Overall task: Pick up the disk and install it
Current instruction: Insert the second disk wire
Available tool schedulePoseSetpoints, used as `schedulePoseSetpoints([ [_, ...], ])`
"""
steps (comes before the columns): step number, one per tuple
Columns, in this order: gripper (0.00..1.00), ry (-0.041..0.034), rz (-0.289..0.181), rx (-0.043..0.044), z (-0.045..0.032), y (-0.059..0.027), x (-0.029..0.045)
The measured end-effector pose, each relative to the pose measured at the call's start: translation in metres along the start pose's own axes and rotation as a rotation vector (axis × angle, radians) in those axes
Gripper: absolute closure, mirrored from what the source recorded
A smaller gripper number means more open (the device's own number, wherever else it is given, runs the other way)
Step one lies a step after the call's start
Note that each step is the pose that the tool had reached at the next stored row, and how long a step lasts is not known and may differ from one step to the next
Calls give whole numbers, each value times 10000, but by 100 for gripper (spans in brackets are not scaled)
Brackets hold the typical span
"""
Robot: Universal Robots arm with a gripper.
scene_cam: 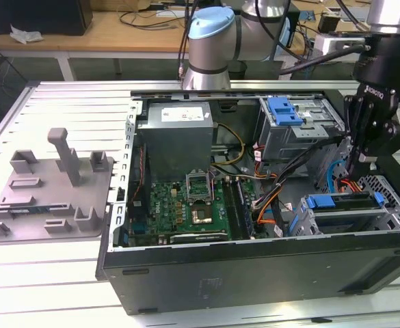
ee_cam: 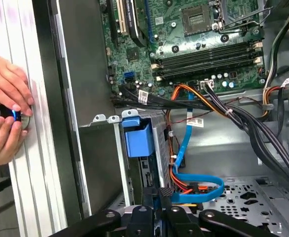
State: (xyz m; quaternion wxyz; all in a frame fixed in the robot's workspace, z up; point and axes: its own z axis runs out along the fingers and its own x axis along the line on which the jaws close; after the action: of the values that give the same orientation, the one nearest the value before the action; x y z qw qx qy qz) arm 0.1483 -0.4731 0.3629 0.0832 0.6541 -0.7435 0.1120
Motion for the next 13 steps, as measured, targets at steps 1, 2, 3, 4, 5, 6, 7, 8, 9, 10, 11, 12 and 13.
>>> schedulePoseSetpoints([
  [1, 84, -84, 6, 4, 3, 4, 10],
  [2, 84, -266, 20, 16, 8, 12, 30],
  [3, 84, -372, 29, 23, 10, 15, 40],
  [4, 84, -480, 37, 29, 13, 19, 51],
  [5, 84, -635, 47, 31, 17, 25, 66],
  [6, 84, -788, 56, 31, 22, 30, 85],
  [7, 84, -917, 64, 31, 26, 34, 100],
  [8, 84, -1019, 70, 30, 30, 38, 113],
  [9, 84, -1124, 76, 29, 34, 41, 127],
  [10, 84, -1213, 81, 26, 37, 44, 141],
  [11, 84, -1338, 88, 22, 43, 48, 163],
  [12, 84, -1454, 95, 20, 50, 50, 190],
  [13, 84, -1574, 103, 25, 60, 50, 221],
])
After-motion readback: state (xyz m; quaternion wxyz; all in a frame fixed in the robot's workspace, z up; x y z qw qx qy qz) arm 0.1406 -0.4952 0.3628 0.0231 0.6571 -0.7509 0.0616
